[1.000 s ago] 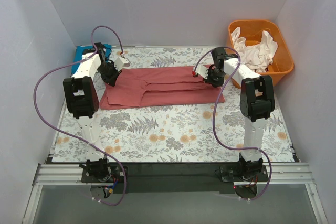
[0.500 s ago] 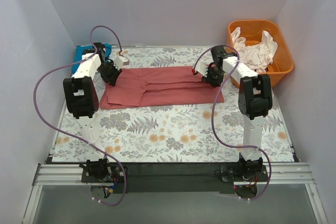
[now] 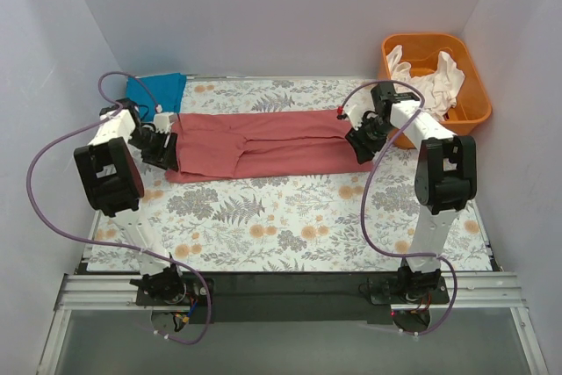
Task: Fold and stack the t-shirts
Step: Fold the tshirt
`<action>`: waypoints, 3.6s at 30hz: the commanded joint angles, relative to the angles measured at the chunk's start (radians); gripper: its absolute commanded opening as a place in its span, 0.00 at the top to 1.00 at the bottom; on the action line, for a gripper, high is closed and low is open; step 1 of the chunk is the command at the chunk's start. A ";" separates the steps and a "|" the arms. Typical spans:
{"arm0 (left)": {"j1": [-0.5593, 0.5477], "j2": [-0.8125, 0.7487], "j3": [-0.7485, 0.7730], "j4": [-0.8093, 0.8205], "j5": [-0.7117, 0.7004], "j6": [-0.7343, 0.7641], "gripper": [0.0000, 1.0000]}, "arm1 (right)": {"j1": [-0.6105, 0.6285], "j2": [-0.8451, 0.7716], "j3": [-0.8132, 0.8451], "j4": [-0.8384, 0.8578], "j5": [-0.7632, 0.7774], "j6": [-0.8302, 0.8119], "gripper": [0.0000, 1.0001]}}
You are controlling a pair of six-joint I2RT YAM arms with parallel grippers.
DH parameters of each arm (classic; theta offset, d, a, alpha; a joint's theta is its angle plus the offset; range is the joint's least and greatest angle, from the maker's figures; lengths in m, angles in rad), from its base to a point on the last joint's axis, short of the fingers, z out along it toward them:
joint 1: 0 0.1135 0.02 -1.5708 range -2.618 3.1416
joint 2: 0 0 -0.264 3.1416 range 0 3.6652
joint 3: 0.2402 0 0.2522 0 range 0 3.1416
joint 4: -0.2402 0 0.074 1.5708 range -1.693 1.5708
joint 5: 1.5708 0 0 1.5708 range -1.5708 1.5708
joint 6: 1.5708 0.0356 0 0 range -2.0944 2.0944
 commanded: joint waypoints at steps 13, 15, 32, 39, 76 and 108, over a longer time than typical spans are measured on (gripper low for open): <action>-0.012 -0.027 -0.189 0.180 -0.074 -0.069 0.69 | 0.026 0.080 -0.155 0.203 0.159 -0.094 0.48; -0.012 -0.035 -0.200 0.160 -0.088 -0.059 0.90 | 0.026 0.068 -0.206 0.228 0.205 -0.117 0.52; 0.009 -0.326 -0.410 0.036 -0.067 0.013 0.77 | -0.005 -0.188 -0.346 0.130 0.172 -0.149 0.55; 0.014 -0.492 -0.432 0.065 0.153 -0.021 0.56 | 0.148 -0.219 -0.114 0.104 -0.144 0.099 0.44; -0.132 -0.218 -0.257 0.177 0.228 -0.432 1.00 | 0.371 -0.019 -0.164 0.498 -0.235 0.557 0.40; -0.153 0.028 0.164 0.365 0.162 -0.433 0.57 | 0.284 -0.081 -0.154 0.364 -0.144 0.336 0.49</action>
